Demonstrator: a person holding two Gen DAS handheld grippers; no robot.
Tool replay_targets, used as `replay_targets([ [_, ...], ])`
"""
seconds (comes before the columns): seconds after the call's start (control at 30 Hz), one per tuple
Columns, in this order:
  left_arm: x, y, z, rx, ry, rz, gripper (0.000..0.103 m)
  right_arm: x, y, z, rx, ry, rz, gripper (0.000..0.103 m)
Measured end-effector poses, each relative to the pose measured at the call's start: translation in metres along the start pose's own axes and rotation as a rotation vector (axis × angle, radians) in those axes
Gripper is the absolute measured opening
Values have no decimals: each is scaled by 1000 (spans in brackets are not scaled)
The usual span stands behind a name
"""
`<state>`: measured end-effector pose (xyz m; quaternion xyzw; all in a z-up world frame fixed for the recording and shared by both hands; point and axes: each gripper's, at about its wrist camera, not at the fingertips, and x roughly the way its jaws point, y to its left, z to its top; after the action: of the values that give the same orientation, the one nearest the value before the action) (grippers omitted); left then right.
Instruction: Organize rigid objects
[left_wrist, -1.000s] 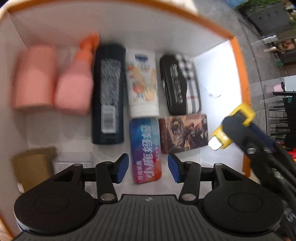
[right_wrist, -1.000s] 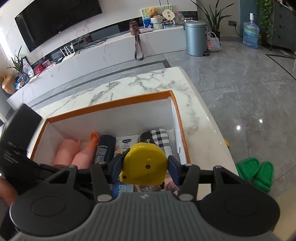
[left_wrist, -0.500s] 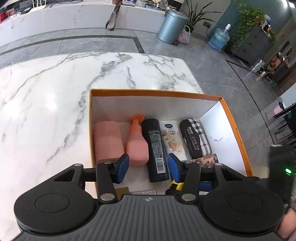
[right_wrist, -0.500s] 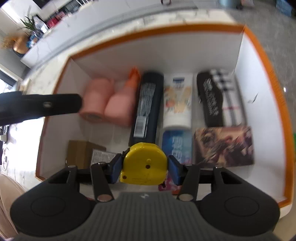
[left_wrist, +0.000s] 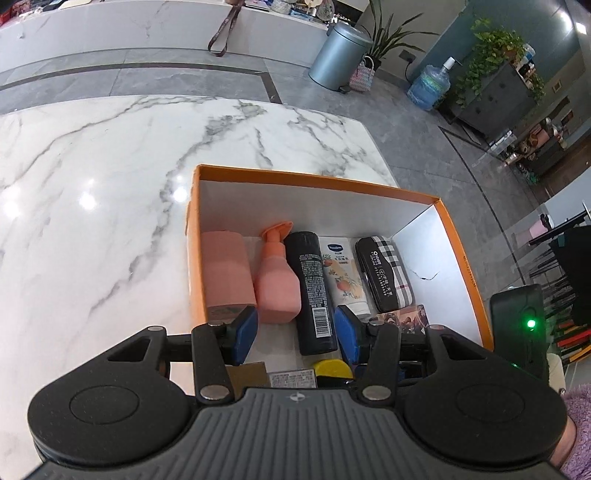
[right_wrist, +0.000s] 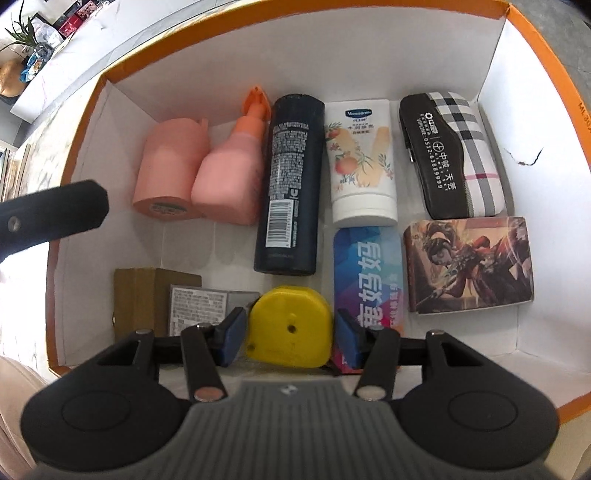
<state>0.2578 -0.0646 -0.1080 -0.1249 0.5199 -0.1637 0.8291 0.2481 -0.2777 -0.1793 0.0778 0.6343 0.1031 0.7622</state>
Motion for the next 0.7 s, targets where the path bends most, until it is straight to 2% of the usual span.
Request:
replay_targets([
  [0.17,-17,-4,-7,14,-24,-4,56,-18,4,-10,13,-44,-13,54],
  [0.37,-46,-25,-24,69,-99,1,56,-68,15,-32,12,-178,14,54],
  [0.57,-76,-54,-49,142,-226,23,56,-131,24,-56,-23,-393,0,54],
  [0.7,-97,-77,-66,226,-373,82,56,-171,23,-86,-50,-573,-17,55],
])
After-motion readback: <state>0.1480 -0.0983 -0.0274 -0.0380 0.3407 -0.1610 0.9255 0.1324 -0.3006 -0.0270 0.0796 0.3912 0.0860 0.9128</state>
